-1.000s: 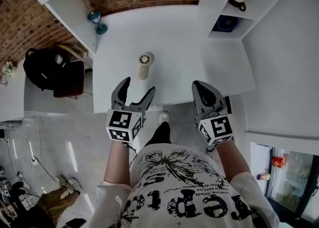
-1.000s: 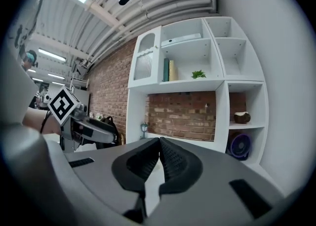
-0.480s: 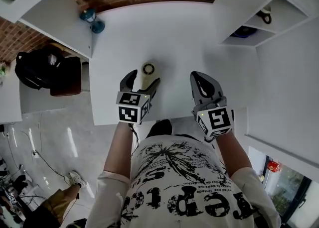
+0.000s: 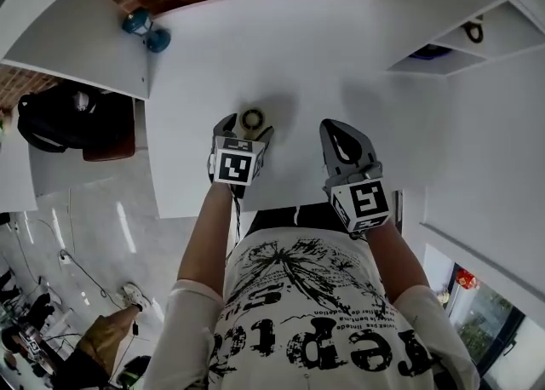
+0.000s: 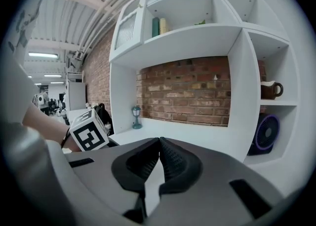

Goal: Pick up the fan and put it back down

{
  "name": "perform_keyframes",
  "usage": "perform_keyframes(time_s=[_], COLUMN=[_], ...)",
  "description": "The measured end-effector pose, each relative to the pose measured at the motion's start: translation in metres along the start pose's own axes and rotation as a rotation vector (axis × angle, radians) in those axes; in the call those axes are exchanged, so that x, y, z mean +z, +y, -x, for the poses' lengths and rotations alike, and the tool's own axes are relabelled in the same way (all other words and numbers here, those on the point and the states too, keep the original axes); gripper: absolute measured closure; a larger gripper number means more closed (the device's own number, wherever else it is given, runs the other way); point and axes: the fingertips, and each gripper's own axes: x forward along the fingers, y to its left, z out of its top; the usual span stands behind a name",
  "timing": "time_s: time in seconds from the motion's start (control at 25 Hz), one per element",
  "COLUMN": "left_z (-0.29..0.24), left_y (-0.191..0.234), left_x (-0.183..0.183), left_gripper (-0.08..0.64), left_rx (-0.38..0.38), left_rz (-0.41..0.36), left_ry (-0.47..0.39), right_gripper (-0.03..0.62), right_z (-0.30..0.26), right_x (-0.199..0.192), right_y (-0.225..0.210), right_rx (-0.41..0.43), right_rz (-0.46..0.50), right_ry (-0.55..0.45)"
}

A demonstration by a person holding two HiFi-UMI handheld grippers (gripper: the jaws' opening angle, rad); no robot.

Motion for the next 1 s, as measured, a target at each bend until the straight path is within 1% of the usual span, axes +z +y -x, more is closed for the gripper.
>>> perform_keyframes(time_s=[0.12, 0.24, 0.32, 0.44, 0.6, 0.72, 1.0], left_z=[-0.015, -0.032, -0.04, -0.046, -0.048, -0.055, -0.053], left_y=[0.002, 0.011, 0.014, 0.015, 0.019, 0.02, 0.021], left_x=[-0.002, -0.011, -0.012, -0.01, -0.015, -0.012, -0.011], left_gripper=[0.189, 0.189, 0.189, 0.186, 0.186, 0.184, 0.184], left_rx=[-0.015, 0.018, 0.025, 0.022, 0.042, 0.036, 0.042], left_rz=[0.029, 0.015, 0.021, 0.033, 0.046, 0.042, 0.026], left_ry=[0.038, 0.106, 0.13, 0.133, 0.153, 0.103, 0.12], right_gripper=[0.577, 0.577, 0.578, 0.577, 0.577, 0.578, 0.577], right_z=[-0.006, -0.011, -0.015, -0.021, -0.03, -0.037, -0.046], right_x=[-0.001, -0.001, -0.001, -0.001, -0.004, -0.006, 0.002], right_y=[-0.008, -0.019, -0.027, -0.036, -0.045, -0.045, -0.046], right_rx=[-0.007, -0.009, -0.01, -0.008, -0.005, 0.006, 0.023], right_rz=[-0.008, -0.014, -0.021, -0.026, -0.043, -0.05, -0.023], right_ry=[0.01, 0.018, 0.023, 0.034, 0.051, 0.061, 0.048])
